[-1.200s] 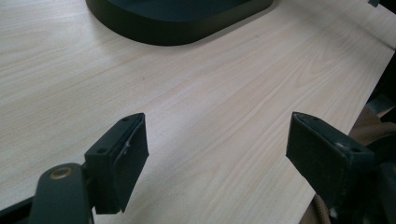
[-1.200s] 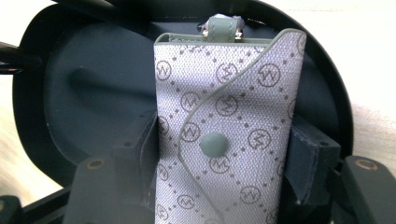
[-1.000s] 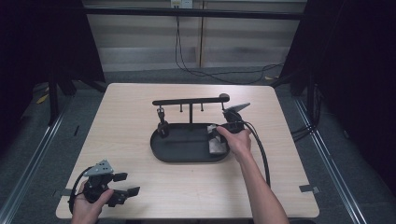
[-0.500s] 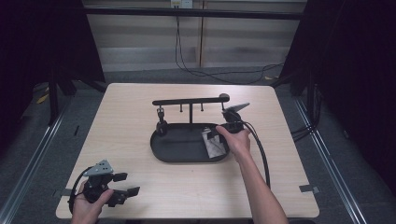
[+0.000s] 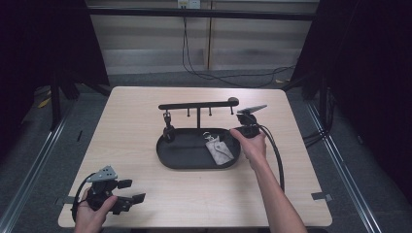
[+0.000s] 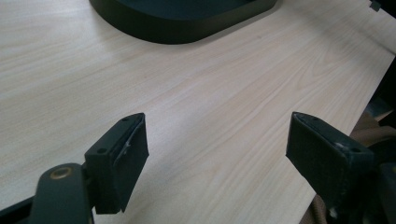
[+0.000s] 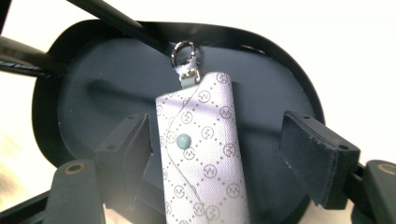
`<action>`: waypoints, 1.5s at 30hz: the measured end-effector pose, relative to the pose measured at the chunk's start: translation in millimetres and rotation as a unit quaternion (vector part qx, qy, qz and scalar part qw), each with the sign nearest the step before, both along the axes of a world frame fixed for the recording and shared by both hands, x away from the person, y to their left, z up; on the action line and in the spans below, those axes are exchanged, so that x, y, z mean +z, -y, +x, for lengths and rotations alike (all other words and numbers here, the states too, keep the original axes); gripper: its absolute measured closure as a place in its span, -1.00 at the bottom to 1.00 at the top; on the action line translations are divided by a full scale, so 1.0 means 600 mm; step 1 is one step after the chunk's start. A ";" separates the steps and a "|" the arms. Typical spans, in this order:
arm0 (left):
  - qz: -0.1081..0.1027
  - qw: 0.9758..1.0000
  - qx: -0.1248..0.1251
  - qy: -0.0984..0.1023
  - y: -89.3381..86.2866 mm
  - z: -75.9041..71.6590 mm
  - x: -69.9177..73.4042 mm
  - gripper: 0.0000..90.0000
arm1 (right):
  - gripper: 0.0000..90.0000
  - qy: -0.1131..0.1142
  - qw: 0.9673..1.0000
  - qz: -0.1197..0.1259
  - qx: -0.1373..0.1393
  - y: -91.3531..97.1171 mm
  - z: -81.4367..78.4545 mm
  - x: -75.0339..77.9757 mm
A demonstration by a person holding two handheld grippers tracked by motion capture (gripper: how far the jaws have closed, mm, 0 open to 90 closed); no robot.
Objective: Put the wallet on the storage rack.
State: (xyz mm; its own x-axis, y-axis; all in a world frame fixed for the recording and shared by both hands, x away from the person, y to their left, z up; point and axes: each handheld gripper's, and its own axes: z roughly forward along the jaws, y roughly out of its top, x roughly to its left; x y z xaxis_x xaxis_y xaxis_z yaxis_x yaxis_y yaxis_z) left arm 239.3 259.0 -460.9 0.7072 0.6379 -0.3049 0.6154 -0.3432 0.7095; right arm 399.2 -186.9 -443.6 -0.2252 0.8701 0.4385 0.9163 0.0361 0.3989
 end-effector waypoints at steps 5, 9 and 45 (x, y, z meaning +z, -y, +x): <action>0.000 1.000 0.003 0.008 -0.002 0.000 0.001 -0.54 | -0.40 0.042 0.999 0.003 0.007 0.017 -0.019 0.010; 0.000 1.000 0.004 0.007 -0.001 -0.001 0.000 -0.54 | -0.40 0.061 0.998 0.006 0.008 0.029 -0.040 0.008; 0.000 1.000 0.022 0.005 -0.005 0.001 -0.002 -0.57 | -0.48 0.166 0.985 -0.040 0.002 0.129 -0.270 -0.025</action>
